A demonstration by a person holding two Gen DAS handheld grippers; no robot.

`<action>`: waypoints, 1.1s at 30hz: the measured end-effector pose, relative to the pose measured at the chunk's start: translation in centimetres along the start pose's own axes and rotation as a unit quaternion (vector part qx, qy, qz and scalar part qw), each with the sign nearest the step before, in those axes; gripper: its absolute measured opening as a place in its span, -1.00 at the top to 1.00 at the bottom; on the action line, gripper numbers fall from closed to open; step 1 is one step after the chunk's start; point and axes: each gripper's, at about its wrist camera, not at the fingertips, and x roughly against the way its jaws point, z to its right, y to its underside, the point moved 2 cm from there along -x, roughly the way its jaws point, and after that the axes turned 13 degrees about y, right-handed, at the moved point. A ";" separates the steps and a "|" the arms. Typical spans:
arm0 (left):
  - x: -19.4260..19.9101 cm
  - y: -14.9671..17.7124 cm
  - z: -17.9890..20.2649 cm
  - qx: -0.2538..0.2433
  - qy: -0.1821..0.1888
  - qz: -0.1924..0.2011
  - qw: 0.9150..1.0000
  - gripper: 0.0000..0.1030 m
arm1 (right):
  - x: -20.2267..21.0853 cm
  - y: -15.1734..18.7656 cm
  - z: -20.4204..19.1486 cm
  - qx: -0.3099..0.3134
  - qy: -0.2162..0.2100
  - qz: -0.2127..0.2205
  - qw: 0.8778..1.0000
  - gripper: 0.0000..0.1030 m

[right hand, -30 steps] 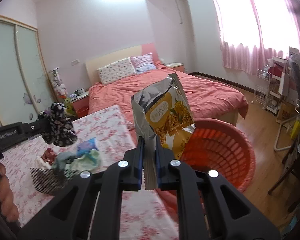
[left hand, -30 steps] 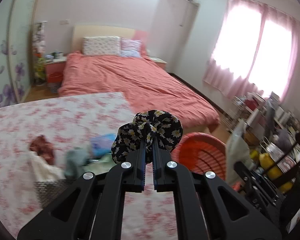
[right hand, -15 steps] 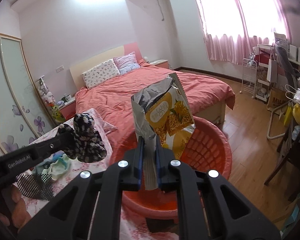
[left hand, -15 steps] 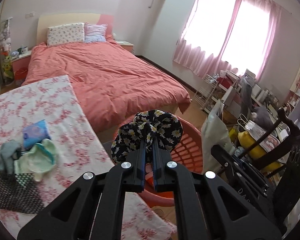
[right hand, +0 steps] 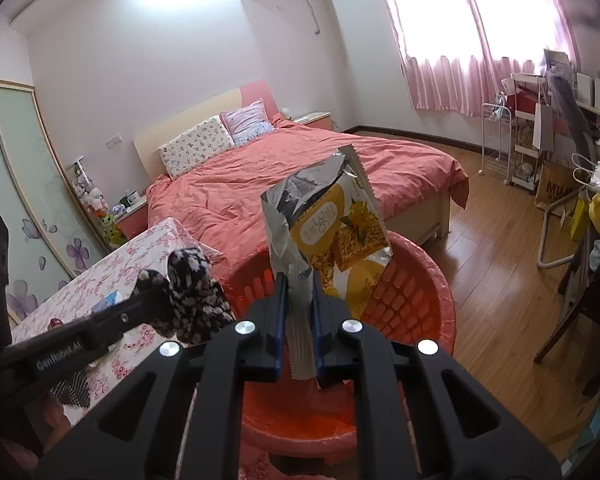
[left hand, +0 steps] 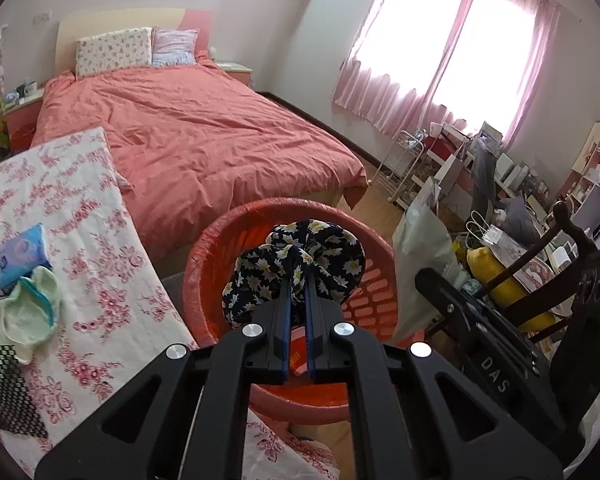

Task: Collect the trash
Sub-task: 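Open both tools to drop the scrunchie and snack bag into the basket, then move both tools back to the bed and grasp the checkered mesh with the right tool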

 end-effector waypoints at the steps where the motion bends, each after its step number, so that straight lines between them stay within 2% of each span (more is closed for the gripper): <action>1: -0.3 0.1 -0.1 0.002 -0.001 -0.003 1.000 0.89 | -0.2 -0.1 0.1 -0.001 -0.001 -0.002 1.000 0.64; 3: -0.6 0.3 -0.4 0.009 -0.006 -0.005 1.000 0.84 | -0.8 -0.2 0.3 -0.004 -0.003 -0.007 1.000 0.48; 5: -0.9 0.5 -0.8 0.017 -0.008 -0.011 1.000 0.70 | -1.4 -0.2 0.4 -0.007 -0.002 -0.013 1.000 0.46; 7: -0.9 0.7 -1.1 0.020 -0.014 -0.013 1.000 0.41 | -1.9 -0.1 0.5 -0.008 0.000 -0.019 1.000 0.43; 10: -0.6 1.1 -1.7 0.025 -0.026 -0.013 0.999 0.27 | -2.2 0.2 1.0 -0.015 0.006 -0.023 1.000 0.30; 17: 2.0 2.0 -3.4 0.037 -0.062 -0.005 0.997 0.24 | -1.3 0.4 0.8 -0.004 0.021 -0.018 1.000 0.25; 19: 3.3 2.4 -3.6 0.031 -0.079 0.001 0.996 0.14 | -0.7 0.5 0.1 0.006 0.018 -0.014 1.000 0.24; 21: 4.8 2.7 -4.1 0.029 -0.093 0.008 0.995 0.12 | -0.2 0.6 -0.7 0.015 0.012 -0.013 1.000 0.24; 28: 11.1 4.3 -6.7 0.029 -0.166 0.039 0.985 0.12 | 2.0 2.5 -6.7 0.064 -0.035 -0.022 0.997 0.24; 33: 16.9 6.4 -9.6 0.049 -0.219 0.073 0.972 0.12 | 3.4 5.0 -12.6 0.108 -0.083 -0.036 0.990 0.24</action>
